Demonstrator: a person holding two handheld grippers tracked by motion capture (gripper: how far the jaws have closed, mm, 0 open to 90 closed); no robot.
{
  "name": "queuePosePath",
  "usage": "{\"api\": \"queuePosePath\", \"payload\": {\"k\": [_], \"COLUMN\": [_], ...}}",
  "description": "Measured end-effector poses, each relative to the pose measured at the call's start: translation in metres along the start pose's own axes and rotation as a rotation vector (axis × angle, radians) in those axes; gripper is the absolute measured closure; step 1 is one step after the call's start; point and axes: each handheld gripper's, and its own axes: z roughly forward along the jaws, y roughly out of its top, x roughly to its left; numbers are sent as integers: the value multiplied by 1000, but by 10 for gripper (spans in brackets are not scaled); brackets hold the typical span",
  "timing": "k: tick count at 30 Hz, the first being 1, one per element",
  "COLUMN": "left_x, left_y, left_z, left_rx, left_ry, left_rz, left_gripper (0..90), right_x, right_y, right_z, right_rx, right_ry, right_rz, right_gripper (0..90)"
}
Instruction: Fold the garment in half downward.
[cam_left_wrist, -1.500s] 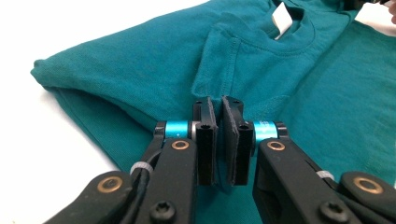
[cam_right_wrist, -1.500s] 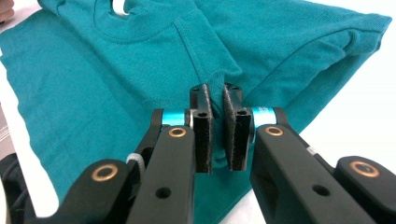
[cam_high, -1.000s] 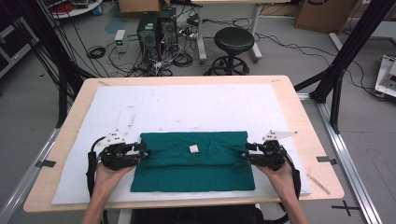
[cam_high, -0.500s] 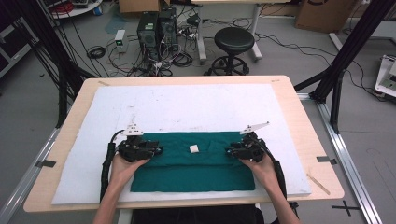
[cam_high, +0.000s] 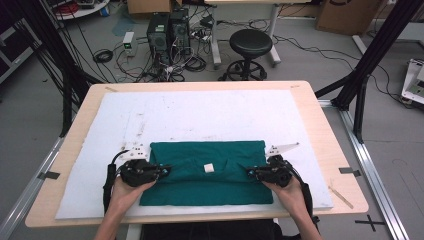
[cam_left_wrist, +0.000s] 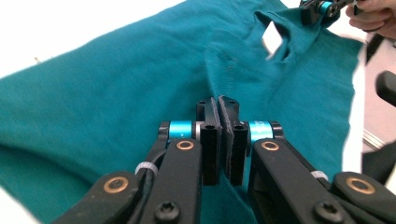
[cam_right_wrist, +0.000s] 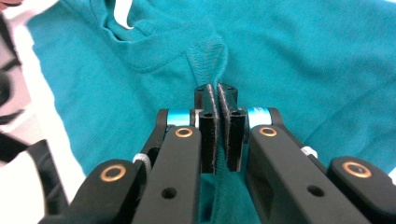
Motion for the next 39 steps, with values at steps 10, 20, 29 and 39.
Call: {"api": "queuePosePath", "payload": {"k": [10,20,29,39], "left_x": [-7,-15,-28,-39], "left_y": [0,10,-4,-18], "left_z": [1,20,7,-3], "left_rx": [9,35,27,29], "left_ry": [-24,-39,-61,-90], "left_rz": [-5,51,57,39], "left_gripper": [677,860,874,816], "right_x": [4,7,10,21], "right_y": [-8,6,-9,-24], "right_z": [3,16,5,-4], "right_rx": [26,35,15,11], "right_ry": [49,49,91,131], "right_rz": [6,-4,1,6], "right_gripper": [710,851,883,809]}}
